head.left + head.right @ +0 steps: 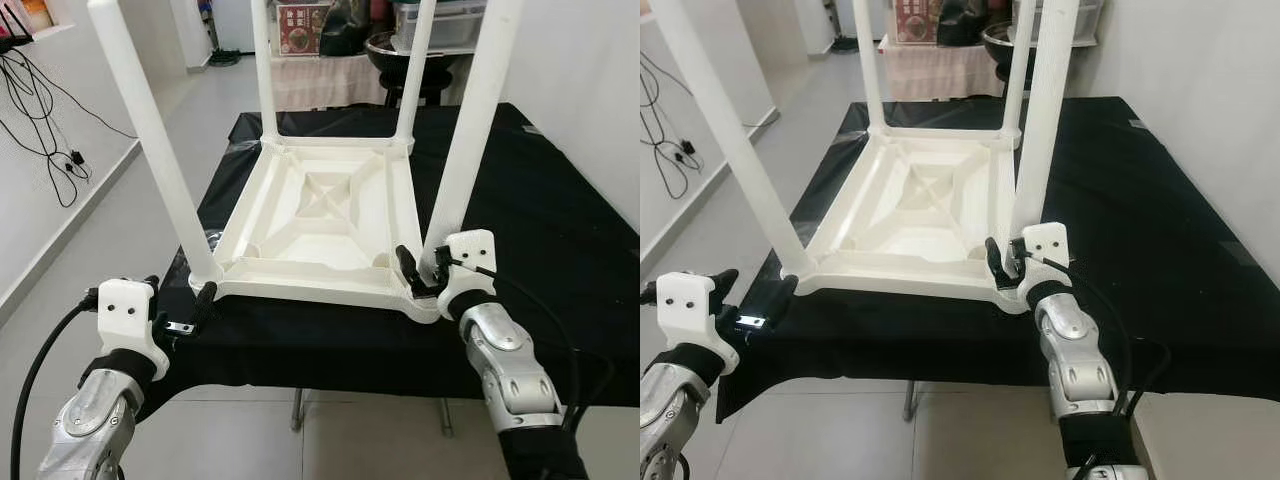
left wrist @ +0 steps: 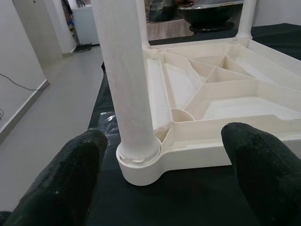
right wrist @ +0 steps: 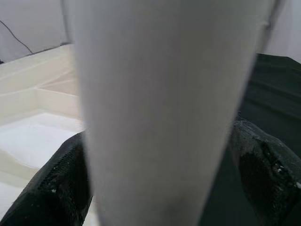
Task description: Building children table
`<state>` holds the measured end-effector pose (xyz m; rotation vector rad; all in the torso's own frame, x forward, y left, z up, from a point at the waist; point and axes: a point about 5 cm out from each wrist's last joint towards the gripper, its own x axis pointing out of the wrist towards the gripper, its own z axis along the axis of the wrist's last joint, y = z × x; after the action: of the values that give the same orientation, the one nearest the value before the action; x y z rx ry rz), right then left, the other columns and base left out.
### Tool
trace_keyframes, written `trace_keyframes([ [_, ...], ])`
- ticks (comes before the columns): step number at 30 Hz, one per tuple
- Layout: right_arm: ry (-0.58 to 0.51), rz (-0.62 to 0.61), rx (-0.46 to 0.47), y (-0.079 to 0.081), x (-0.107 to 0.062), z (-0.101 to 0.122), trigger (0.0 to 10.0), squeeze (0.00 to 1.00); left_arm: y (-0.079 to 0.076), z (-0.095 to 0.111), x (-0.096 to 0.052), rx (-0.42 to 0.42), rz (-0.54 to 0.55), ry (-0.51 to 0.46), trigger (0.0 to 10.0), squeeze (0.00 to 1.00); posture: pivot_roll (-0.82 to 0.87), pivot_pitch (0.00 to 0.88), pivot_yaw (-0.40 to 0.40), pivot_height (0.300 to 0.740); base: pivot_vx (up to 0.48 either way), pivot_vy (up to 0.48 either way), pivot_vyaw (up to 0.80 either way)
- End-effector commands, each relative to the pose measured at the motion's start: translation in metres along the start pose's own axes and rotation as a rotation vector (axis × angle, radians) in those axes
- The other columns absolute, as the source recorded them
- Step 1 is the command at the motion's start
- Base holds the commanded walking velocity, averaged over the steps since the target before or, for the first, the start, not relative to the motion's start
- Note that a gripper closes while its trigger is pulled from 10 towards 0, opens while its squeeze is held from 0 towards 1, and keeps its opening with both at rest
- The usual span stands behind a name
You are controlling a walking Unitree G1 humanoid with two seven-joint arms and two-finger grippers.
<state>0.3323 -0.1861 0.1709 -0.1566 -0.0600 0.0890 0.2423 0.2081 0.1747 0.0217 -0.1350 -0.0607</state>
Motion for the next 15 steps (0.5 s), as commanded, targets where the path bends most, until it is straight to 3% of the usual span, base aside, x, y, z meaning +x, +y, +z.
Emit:
trace_keyframes([
  [1,0.014,-0.005,-0.008,0.0002,0.0015,-0.0010,10.0,0.00,0.0027,-0.0024,-0.0022,0.000,-0.005,0.023,10.0,0.00,0.02,0.110,0.026,0.740,0.000,0.000,0.00],
  [15,0.023,0.005,0.003,0.0047,-0.0011,-0.0044,10.0,0.00,0.0024,-0.0028,-0.0034,-0.004,-0.016,0.023,10.0,0.00,0.02,0.109,0.028,0.740,0.238,0.000,0.00],
])
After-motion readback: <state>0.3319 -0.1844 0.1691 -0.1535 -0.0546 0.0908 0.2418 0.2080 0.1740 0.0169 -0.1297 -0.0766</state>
